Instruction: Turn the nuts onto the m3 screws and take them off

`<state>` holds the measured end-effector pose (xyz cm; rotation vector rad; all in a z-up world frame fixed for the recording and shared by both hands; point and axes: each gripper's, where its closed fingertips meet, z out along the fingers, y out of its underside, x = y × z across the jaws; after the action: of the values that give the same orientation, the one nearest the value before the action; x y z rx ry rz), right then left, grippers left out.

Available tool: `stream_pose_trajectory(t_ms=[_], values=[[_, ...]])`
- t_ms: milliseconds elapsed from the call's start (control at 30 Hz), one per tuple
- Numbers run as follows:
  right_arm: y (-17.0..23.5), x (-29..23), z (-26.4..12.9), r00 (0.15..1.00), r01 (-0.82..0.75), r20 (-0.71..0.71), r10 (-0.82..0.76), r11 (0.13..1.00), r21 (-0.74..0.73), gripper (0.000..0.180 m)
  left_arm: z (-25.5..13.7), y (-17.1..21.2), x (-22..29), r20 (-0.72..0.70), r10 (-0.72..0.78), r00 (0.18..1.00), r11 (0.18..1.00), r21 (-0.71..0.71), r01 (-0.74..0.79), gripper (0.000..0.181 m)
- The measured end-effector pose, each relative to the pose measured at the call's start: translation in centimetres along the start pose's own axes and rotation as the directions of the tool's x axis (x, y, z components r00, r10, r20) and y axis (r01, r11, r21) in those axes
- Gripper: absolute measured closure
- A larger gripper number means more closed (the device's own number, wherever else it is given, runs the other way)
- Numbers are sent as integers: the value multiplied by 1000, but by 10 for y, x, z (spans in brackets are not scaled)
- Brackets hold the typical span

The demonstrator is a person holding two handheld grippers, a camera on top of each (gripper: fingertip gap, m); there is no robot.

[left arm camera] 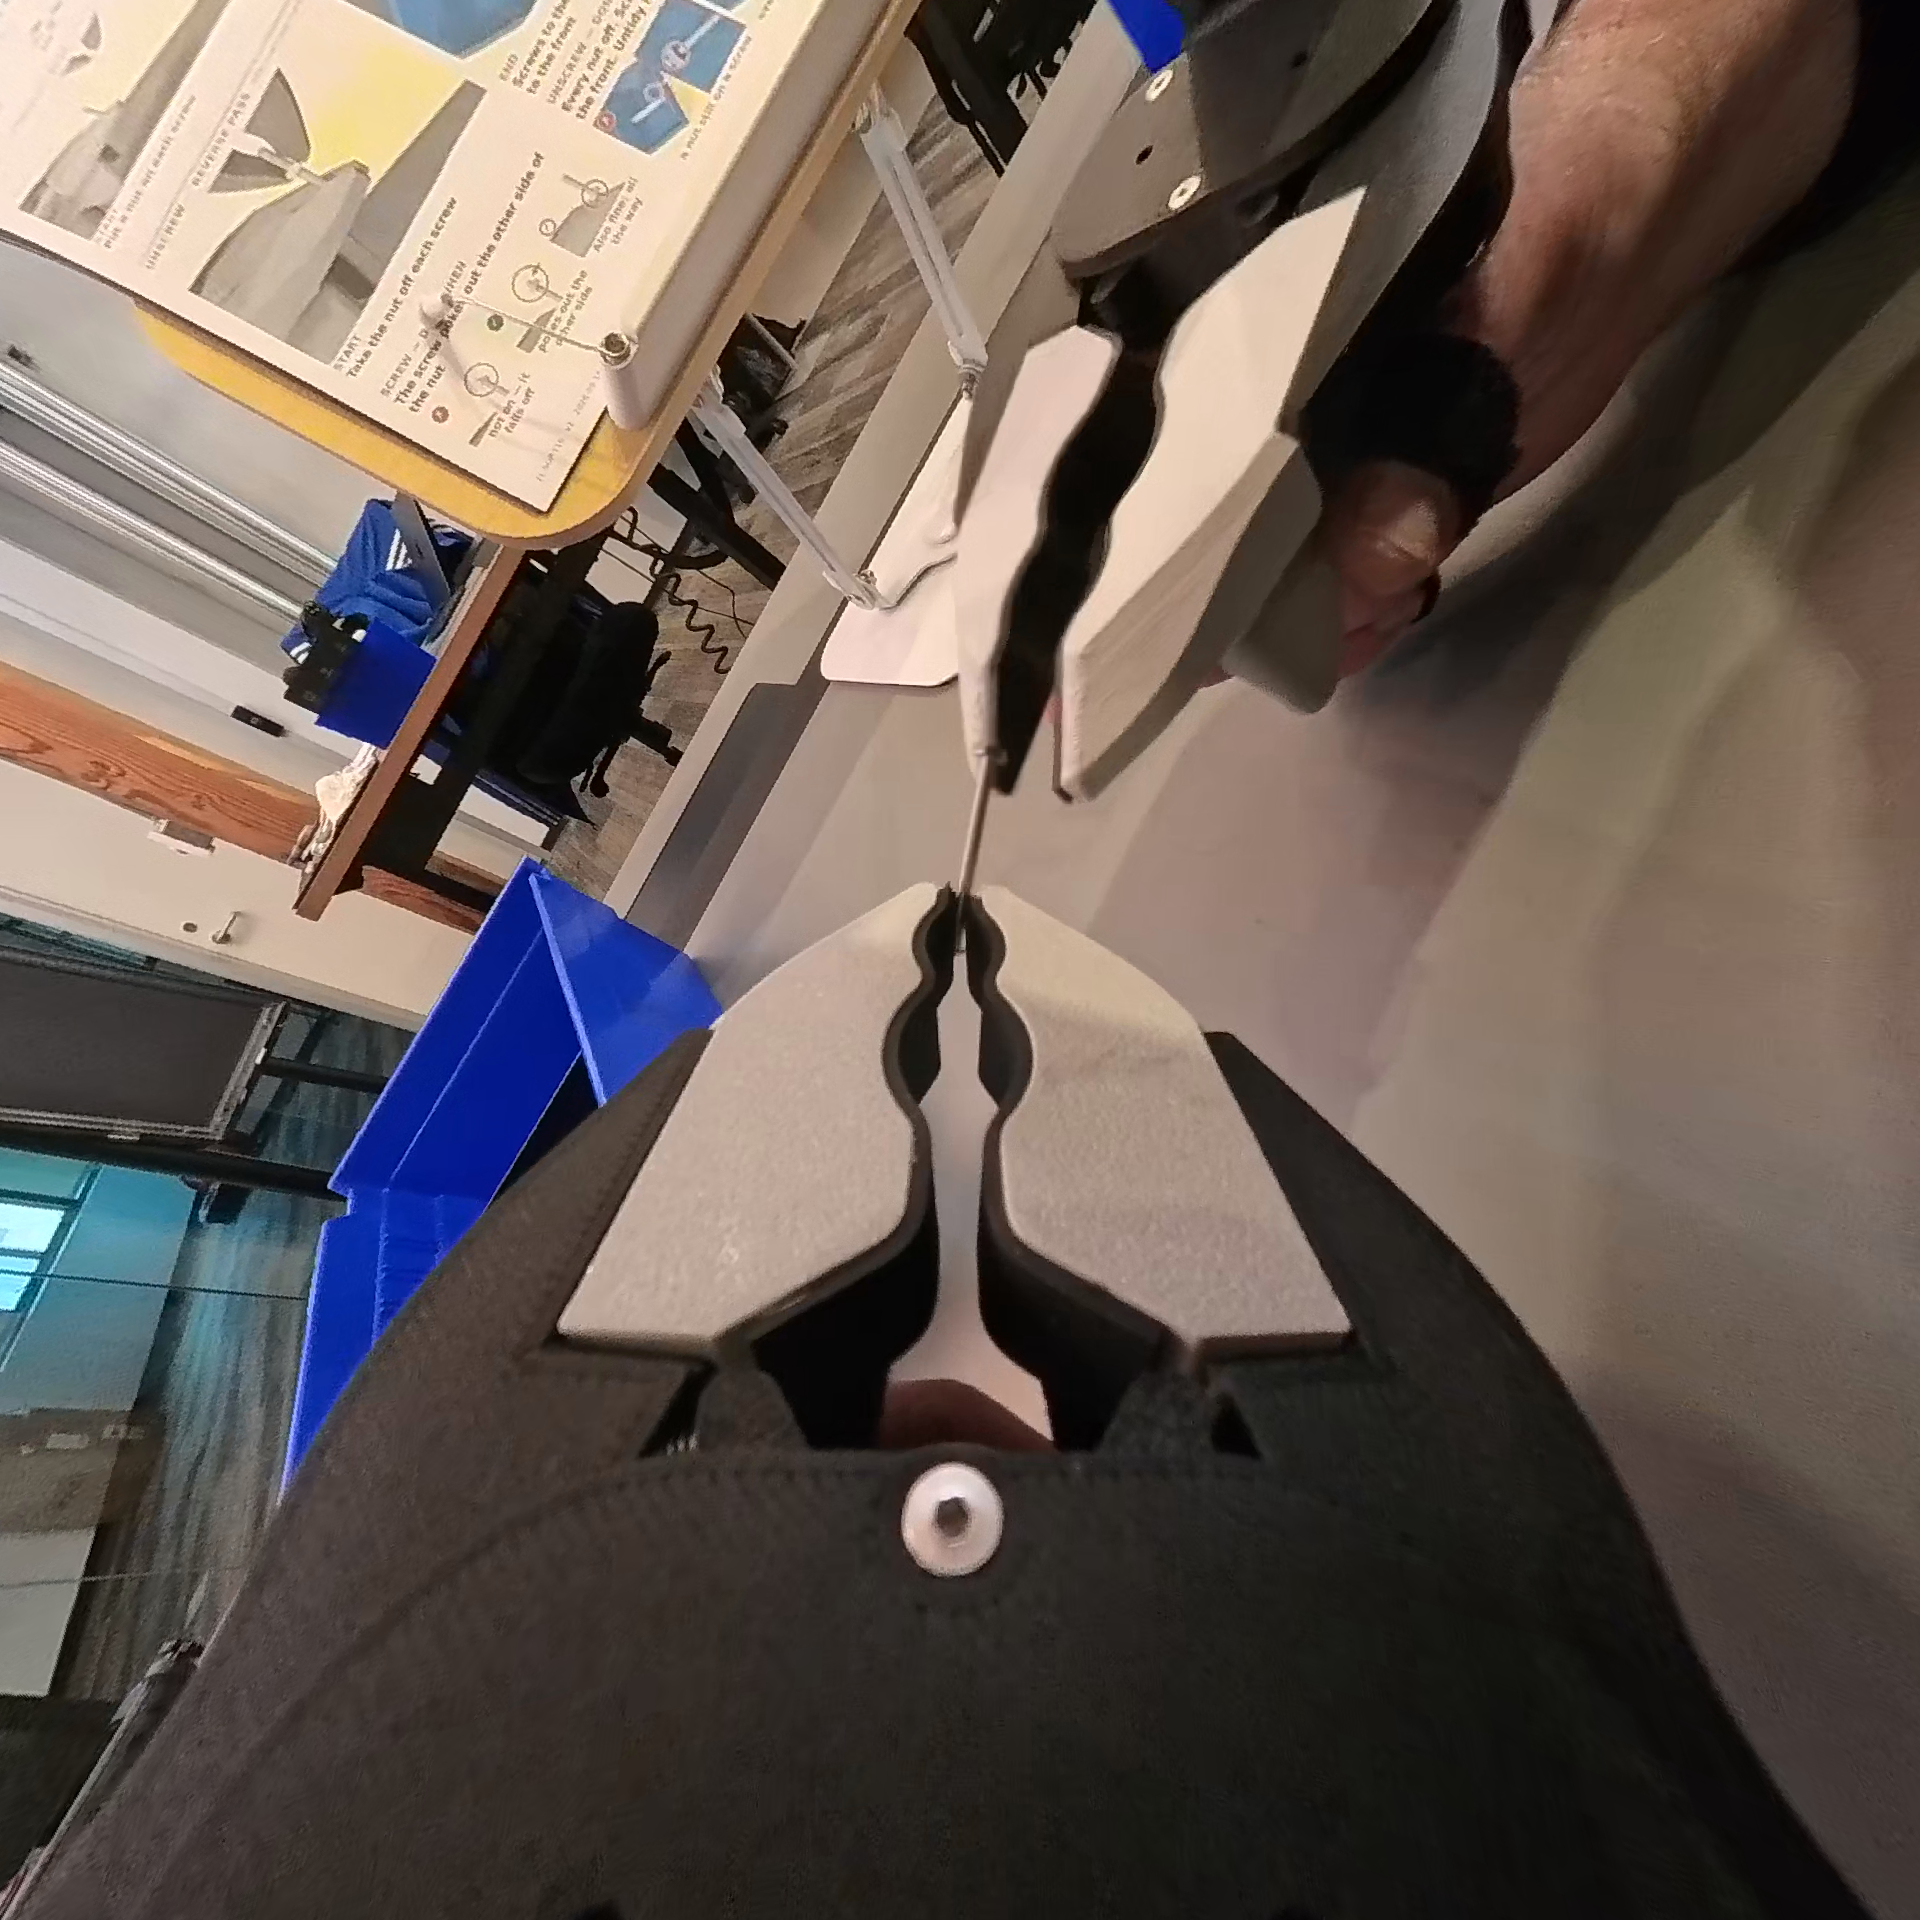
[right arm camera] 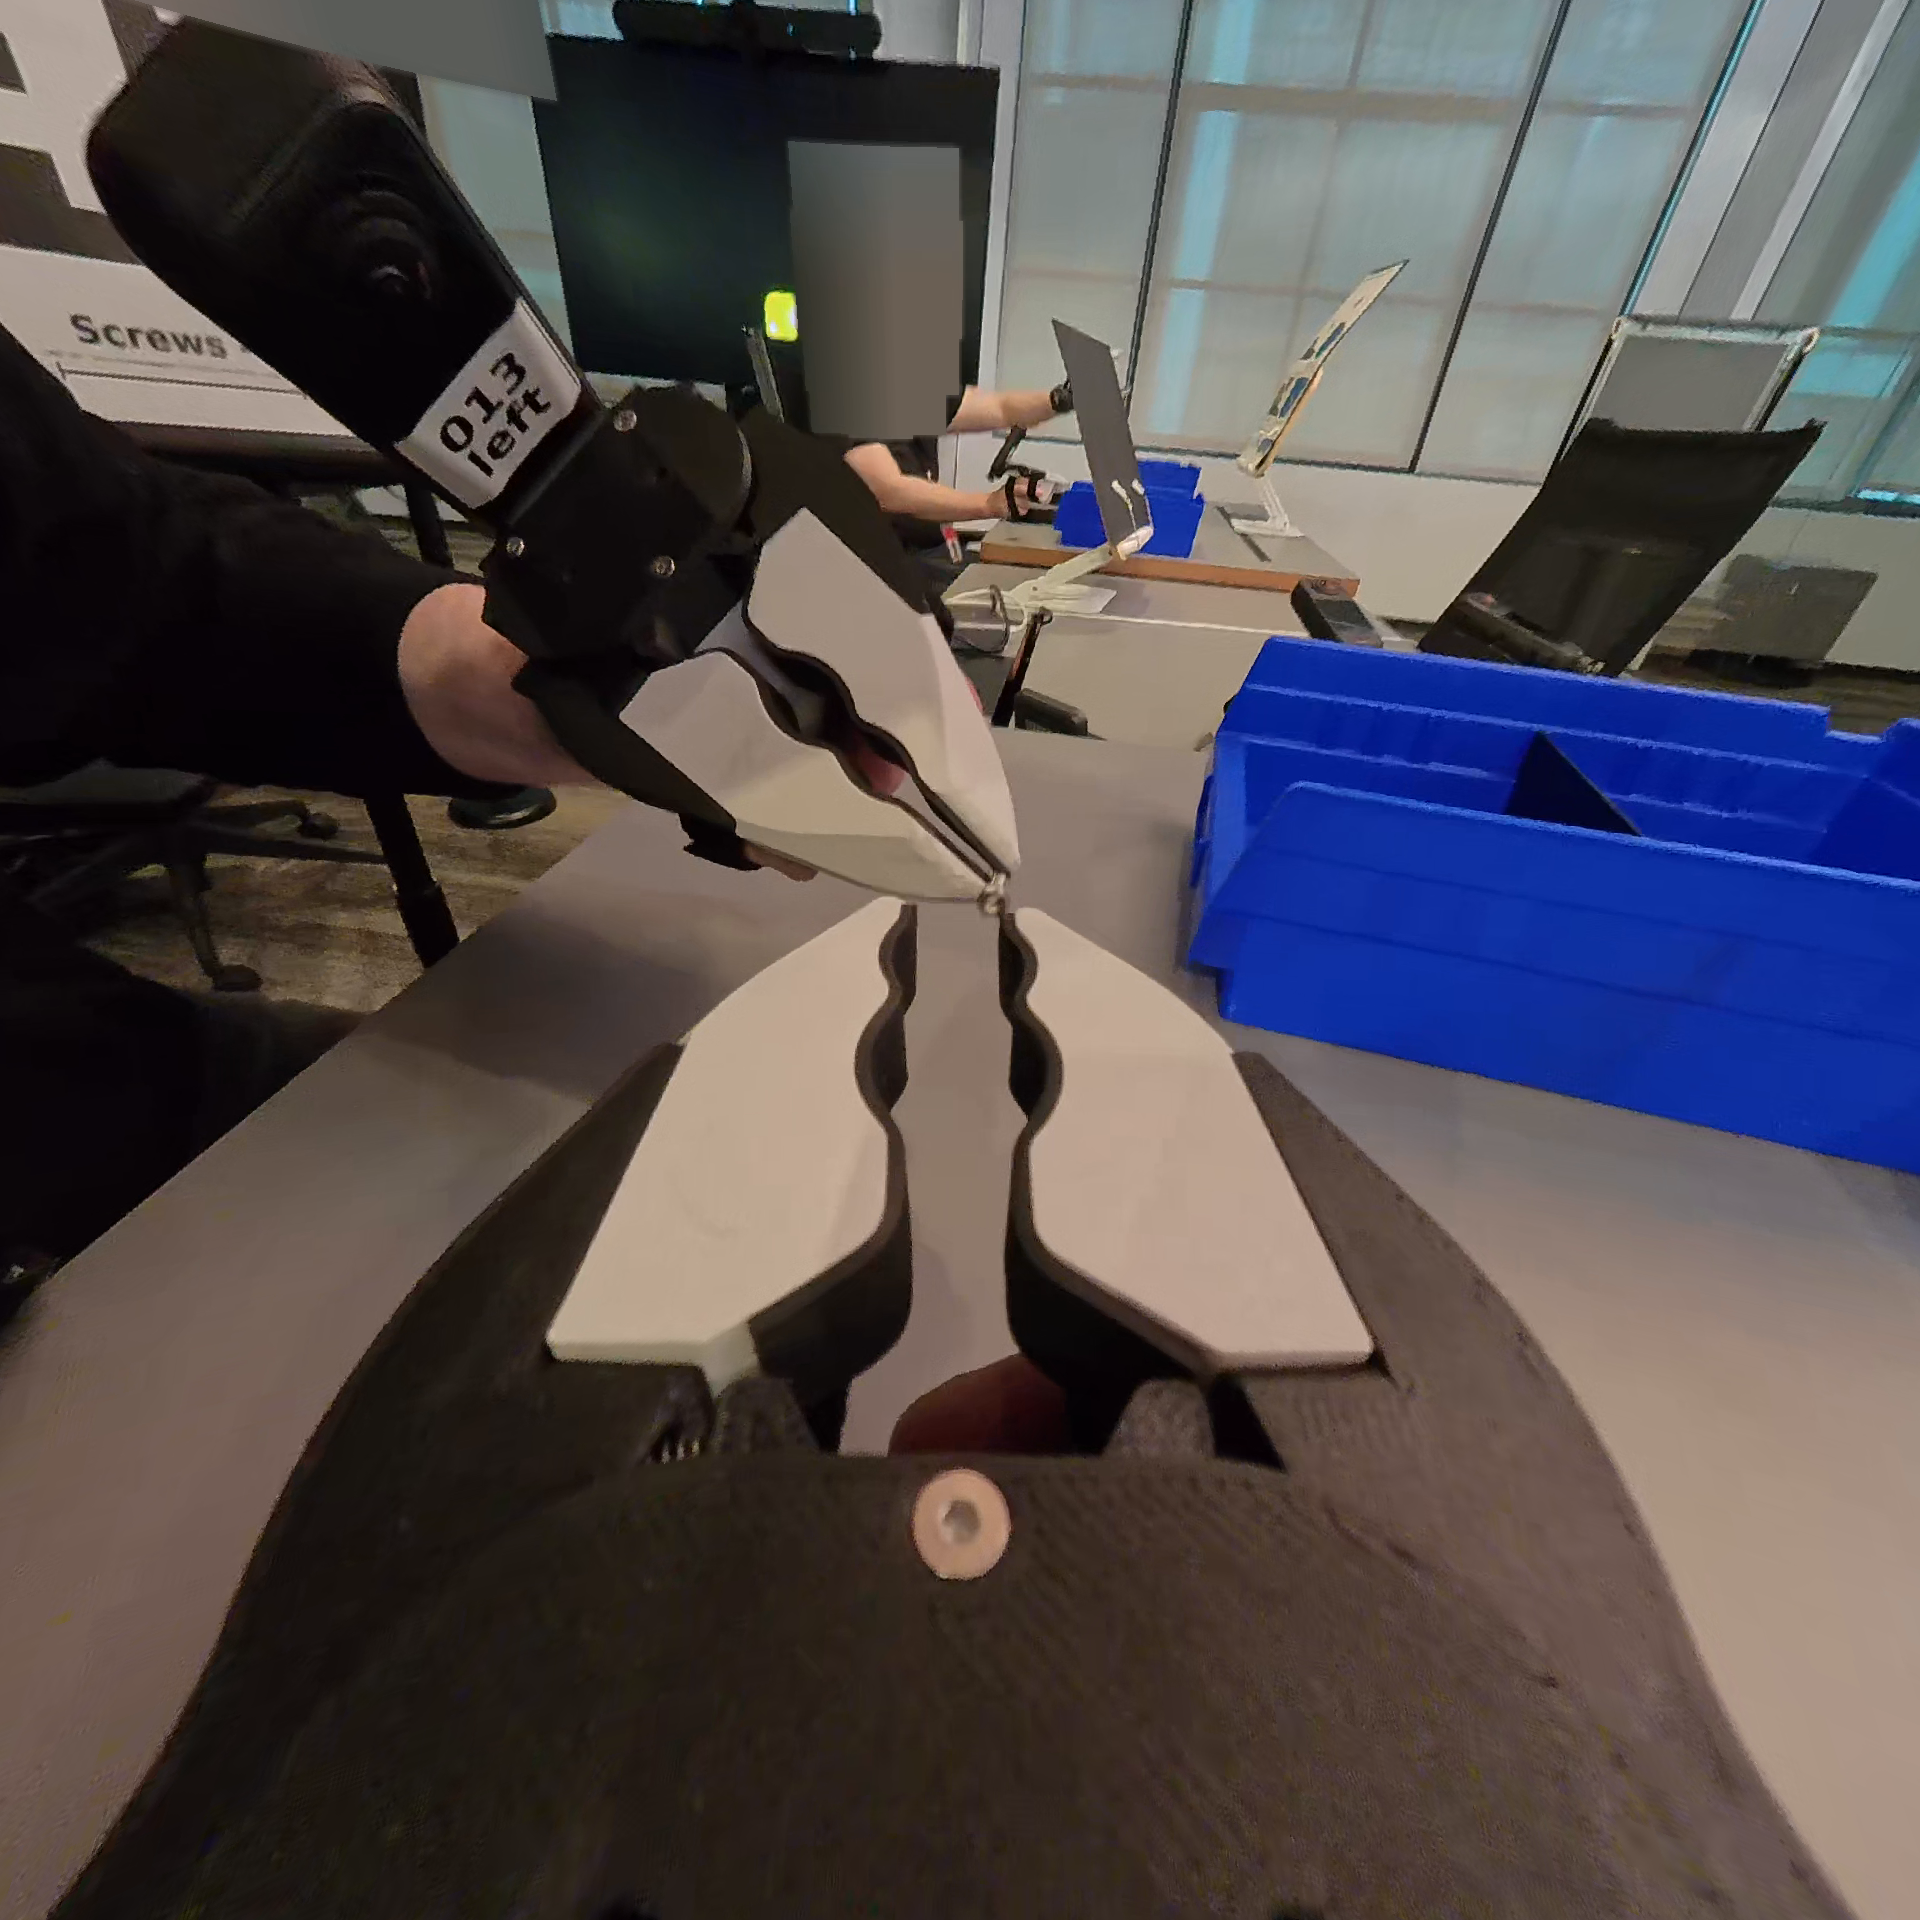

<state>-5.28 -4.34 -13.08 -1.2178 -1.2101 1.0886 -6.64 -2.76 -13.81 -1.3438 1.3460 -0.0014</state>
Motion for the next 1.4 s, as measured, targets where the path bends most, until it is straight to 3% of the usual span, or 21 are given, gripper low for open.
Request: stream_pose_trajectory(t_ms=[433, 533, 1400], values=[[-6, 7, -3, 995, 81, -63, -80, 996, 27, 167, 2, -1, 2, -18, -8, 1000, 1000, 3, 8, 179], [-3, 8, -2, 996, 70, -62, -69, 997, 13, 174, 2, -1, 4, -23, -5, 1000, 1000, 2, 5, 179], [-6, 5, -4, 999, 33, -31, -32, 999, 34, 175, 1, -4, 4, -27, -37, 999, 998, 43, 39, 175]])
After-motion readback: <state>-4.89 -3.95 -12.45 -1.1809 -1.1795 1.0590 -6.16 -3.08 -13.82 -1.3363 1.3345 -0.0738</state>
